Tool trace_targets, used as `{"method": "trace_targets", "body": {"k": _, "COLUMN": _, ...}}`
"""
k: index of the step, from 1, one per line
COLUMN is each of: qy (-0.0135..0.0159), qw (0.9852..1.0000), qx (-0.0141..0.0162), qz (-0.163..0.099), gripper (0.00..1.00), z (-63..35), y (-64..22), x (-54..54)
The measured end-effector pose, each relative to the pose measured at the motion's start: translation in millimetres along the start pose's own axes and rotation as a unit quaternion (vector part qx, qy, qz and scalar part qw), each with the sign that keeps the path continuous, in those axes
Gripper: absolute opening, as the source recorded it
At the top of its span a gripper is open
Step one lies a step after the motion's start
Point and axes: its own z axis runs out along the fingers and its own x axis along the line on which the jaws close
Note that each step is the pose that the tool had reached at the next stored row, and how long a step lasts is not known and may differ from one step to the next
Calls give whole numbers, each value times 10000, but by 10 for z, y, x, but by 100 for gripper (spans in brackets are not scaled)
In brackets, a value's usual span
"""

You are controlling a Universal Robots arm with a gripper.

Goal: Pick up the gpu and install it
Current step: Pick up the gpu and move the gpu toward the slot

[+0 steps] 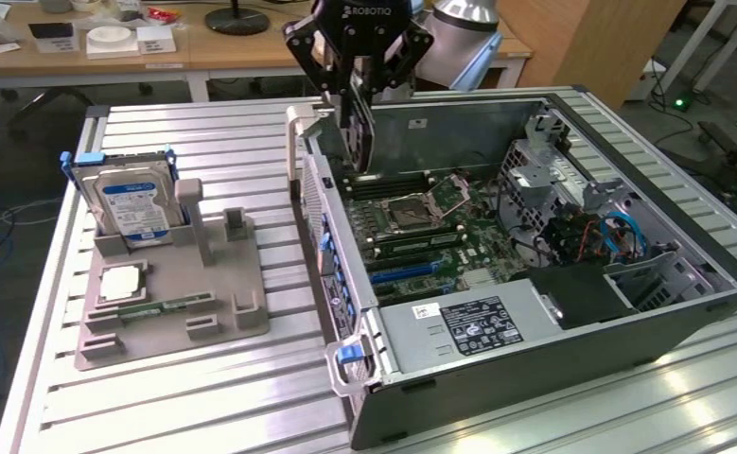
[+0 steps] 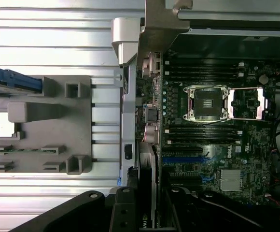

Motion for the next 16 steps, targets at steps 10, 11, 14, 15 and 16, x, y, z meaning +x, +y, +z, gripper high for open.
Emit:
{"method": "trace_targets", "body": {"k": 10, "qy": 0, "qw": 10000, "qx": 0, "qz": 0, "gripper": 27, "z": 3, "y": 1, "x": -108}}
{"method": "trace_targets", "body": {"k": 11, "qy": 0, "qw": 10000, "qx": 0, "qz": 0, "gripper": 27, "z": 3, "y": 1, "x": -118}}
{"method": "trace_targets", "body": {"k": 14, "qy": 0, "qw": 10000, "qx": 0, "qz": 0, "gripper": 27, "z": 4, "y": 2, "x": -150}}
{"method": "trace_targets", "body": {"k": 15, "qy": 0, "qw": 10000, "qx": 0, "qz": 0, "gripper": 27, "z": 4, "y": 2, "x": -161}}
{"method": "trace_targets", "body": {"k": 16, "qy": 0, "qw": 10000, "qx": 0, "qz": 0, "gripper": 27, "z": 4, "y": 2, "x": -171}}
